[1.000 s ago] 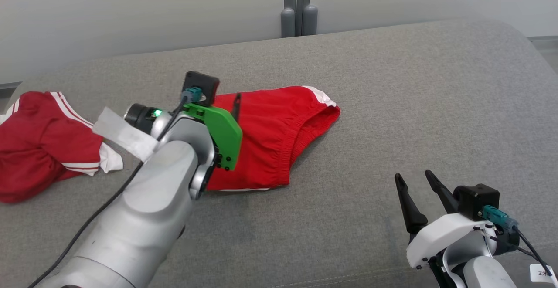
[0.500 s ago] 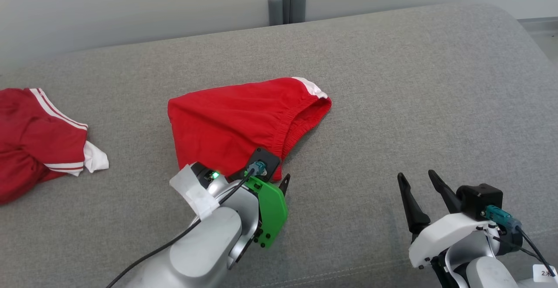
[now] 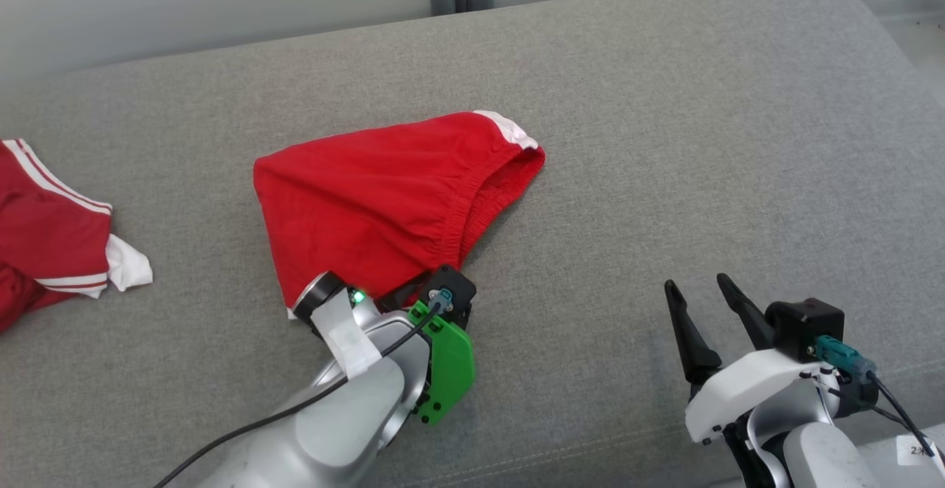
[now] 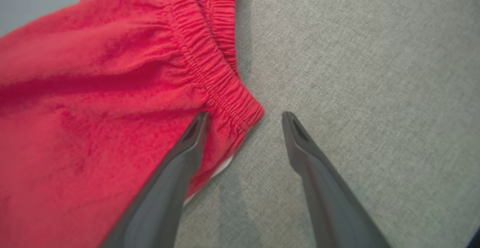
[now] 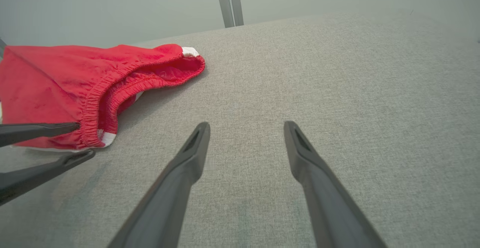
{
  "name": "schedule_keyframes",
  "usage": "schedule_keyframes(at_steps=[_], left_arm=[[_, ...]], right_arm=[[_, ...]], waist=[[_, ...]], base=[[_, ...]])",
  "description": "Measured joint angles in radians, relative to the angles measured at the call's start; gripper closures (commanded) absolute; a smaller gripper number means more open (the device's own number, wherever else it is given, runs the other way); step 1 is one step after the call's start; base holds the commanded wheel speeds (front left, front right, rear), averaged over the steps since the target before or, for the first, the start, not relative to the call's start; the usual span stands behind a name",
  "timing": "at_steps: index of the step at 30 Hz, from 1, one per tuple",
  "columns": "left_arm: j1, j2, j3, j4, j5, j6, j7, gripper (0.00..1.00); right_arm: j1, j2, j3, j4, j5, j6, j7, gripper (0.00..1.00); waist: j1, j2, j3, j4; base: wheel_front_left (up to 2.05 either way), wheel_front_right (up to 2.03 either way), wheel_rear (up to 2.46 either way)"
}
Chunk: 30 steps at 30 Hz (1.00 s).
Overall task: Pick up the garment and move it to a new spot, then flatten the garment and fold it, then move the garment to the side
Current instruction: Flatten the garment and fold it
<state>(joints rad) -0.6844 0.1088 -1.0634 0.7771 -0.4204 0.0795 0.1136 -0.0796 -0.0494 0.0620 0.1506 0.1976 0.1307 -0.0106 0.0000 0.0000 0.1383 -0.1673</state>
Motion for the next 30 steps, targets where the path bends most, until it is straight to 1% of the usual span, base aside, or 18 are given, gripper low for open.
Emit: schedule_keyframes(at_steps=[5,6,7,8,9,10,11,16,19,25,26,30], left_arm=[[-0.019,-0.011,0.001,0.043,-0.002,0.000,-0.017,0.00],[-0.023,-0.014,0.003,0.053,-0.007,0.001,-0.018,0.11],[-0.025,-0.016,0.005,0.065,-0.010,0.001,-0.017,0.11],[-0.025,-0.018,0.009,0.072,-0.015,0.002,-0.020,0.43],[-0.026,-0.020,0.014,0.076,-0.021,0.003,-0.030,0.64],[-0.027,-0.021,0.019,0.081,-0.024,0.004,-0.041,0.95],[-0.029,-0.023,0.023,0.086,-0.029,0.004,-0.047,1.00],[-0.042,-0.031,0.035,0.114,-0.053,-0.002,-0.066,1.00],[-0.049,-0.037,0.057,0.108,-0.083,-0.012,-0.087,1.00],[-0.136,-0.054,0.083,0.025,-0.114,-0.029,-0.128,1.00],[-0.136,-0.054,0.083,0.025,-0.114,-0.029,-0.128,1.00],[-0.199,-0.056,0.115,-0.049,-0.156,-0.031,-0.139,1.00]], right_arm=[[-0.005,0.000,0.000,-0.001,0.000,0.000,-0.005,0.00],[-0.005,0.000,0.000,-0.001,0.000,0.000,-0.006,0.00],[-0.006,0.000,0.001,-0.001,0.000,0.000,-0.006,0.00],[-0.007,0.000,0.001,-0.001,0.000,0.000,-0.006,0.00],[-0.008,0.000,0.001,-0.001,0.000,0.000,-0.006,0.00],[-0.009,0.000,0.000,0.000,0.000,0.000,-0.008,0.00],[-0.009,0.000,-0.001,0.001,0.000,0.000,-0.009,0.00],[-0.011,0.000,0.002,0.007,-0.002,0.000,-0.009,0.00],[-0.012,0.000,0.004,0.012,0.001,0.000,-0.009,0.00],[-0.012,0.000,0.011,0.026,0.004,0.000,-0.013,0.00],[-0.012,0.000,0.011,0.026,0.004,0.000,-0.013,0.00],[-0.012,0.000,0.016,0.034,0.009,0.000,-0.015,0.00]], waist=[[0.0000,0.0000,0.025,-0.016],[0.0000,0.0000,0.029,-0.019],[0.0000,0.0000,0.033,-0.021],[0.0000,0.0000,0.037,-0.023],[0.0000,0.0000,0.040,-0.025],[0.0000,0.0000,0.042,-0.026],[0.0000,0.0000,0.044,-0.026],[0.0000,0.0000,0.035,-0.017],[0.0000,0.0000,0.025,-0.010],[0.0000,0.0000,0.001,0.005],[0.0000,0.0000,0.001,0.005],[0.0000,0.0000,-0.016,0.009]], base=[[0.00,0.00,0.00],[0.00,0.00,0.00],[0.00,0.00,0.00],[0.00,0.00,0.00],[0.00,0.00,0.00],[0.00,0.00,0.00],[0.00,0.00,0.00],[0.00,0.00,0.00],[0.00,0.00,0.00],[0.00,0.00,0.00],[0.00,0.00,0.00],[0.00,0.00,0.00]])
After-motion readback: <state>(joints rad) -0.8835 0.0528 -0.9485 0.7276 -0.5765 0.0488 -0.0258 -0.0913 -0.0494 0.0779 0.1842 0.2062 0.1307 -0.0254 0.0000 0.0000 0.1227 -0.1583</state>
